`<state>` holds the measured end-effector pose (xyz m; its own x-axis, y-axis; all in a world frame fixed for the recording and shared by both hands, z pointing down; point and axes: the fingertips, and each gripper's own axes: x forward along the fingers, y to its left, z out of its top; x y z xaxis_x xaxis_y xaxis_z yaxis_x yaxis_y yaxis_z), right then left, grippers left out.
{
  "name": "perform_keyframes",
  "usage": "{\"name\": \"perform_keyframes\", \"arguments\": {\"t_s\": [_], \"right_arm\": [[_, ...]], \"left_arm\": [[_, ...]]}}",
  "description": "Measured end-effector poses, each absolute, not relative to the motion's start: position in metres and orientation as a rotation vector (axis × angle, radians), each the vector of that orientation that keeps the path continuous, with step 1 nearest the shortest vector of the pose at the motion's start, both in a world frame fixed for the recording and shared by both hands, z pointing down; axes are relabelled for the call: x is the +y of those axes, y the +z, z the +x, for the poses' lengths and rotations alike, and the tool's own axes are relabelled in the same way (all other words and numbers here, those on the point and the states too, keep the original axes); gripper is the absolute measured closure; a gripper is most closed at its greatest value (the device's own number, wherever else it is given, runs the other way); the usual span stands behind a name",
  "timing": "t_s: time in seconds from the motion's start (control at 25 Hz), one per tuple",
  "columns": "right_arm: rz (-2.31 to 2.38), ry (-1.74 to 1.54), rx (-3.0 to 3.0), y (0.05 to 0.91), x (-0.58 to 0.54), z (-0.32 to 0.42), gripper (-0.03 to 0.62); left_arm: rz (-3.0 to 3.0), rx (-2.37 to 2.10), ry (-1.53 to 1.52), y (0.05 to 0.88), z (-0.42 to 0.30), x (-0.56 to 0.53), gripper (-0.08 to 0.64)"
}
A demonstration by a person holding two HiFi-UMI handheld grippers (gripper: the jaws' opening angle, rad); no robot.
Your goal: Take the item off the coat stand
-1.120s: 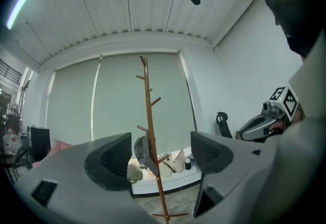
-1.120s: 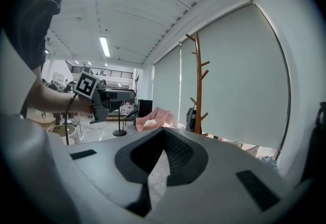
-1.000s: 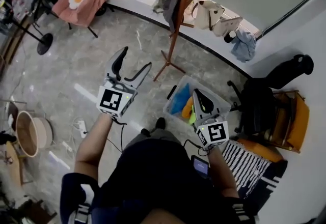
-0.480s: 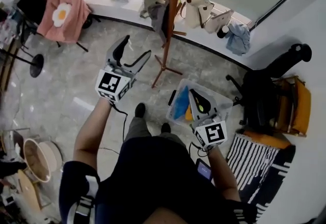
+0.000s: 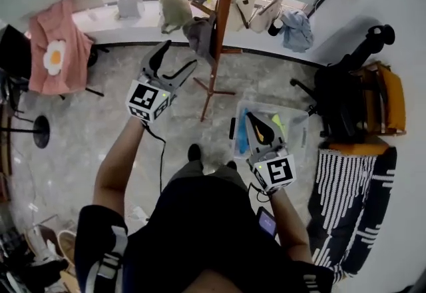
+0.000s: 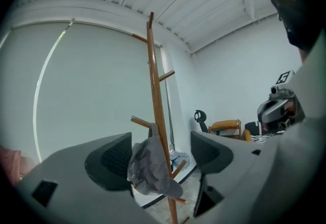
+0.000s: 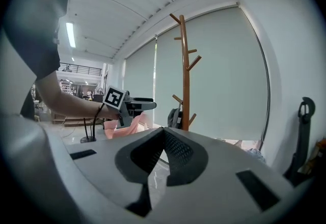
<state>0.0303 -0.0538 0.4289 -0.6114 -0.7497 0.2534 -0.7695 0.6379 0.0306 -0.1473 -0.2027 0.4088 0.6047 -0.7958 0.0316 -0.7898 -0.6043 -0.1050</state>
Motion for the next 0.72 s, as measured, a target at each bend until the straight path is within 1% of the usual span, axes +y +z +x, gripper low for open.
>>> {"name": "perform_keyframes", "arguments": {"t_s": [0.28, 0.72], "right_arm": [[1.264, 0.072, -2.668, 0.419, -0.078, 0.006, 0.572], [1.26, 0.1, -2.628, 0.418, -0.103, 0.014, 0.572]], "left_arm": [[-2.793, 1.245, -0.131, 0.43, -0.155, -0.257, 0.207], [-2.83, 1.175, -0.189, 0.463, -0.162, -0.323, 0.207]]}}
